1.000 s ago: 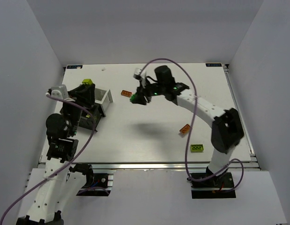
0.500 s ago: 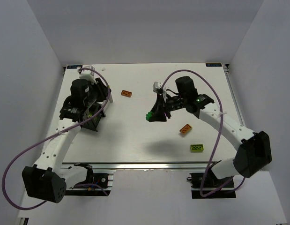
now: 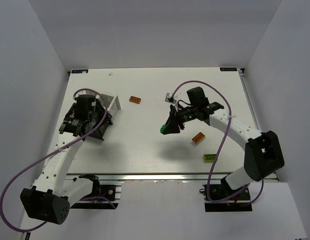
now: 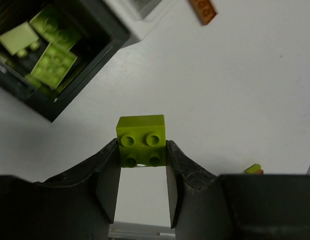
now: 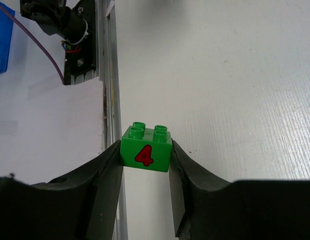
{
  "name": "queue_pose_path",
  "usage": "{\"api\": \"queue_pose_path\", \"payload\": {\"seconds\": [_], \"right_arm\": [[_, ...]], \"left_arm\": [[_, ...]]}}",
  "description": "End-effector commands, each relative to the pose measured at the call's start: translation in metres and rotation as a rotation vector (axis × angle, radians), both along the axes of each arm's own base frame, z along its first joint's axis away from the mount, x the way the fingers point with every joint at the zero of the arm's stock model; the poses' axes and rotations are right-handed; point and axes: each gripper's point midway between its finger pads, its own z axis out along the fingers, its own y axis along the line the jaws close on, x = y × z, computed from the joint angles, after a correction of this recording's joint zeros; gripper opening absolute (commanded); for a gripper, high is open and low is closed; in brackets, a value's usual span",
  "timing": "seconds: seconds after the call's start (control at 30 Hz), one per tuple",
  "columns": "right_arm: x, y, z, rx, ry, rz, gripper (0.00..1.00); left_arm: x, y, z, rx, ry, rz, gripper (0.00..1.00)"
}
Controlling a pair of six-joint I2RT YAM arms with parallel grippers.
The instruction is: Sort the legos into containers by color
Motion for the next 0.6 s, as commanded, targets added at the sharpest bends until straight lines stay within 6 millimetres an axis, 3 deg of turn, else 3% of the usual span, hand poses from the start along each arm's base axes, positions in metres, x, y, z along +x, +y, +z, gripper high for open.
{"api": "queue_pose_path", "payload": {"seconds": [0.0,0.23,0.4,0.57], "right_arm": [[0.001,0.001,0.016,0.04,-0.034,-0.007,0.0],[-0.007,-0.002,0.027,0.07,-0.059,-0.01,0.0],[-0.009,-0.002,0.028,0.074,-0.05,-0.015,0.0],[-0.008,-0.003,0.027,0.067,-0.049,-0.023,0.0]], "left_arm": [[-0.03,0.017,-0.024,-0.007,0.17,0.16,0.0],[-0.051,0.038,-0.027,0.08,0.235,0.236,0.0],[-0.057,0.029,-0.049,0.053,0.295,0.211,0.0],[-0.058,0.025,-0.047,0.041,0.309,0.205,0.0]]}}
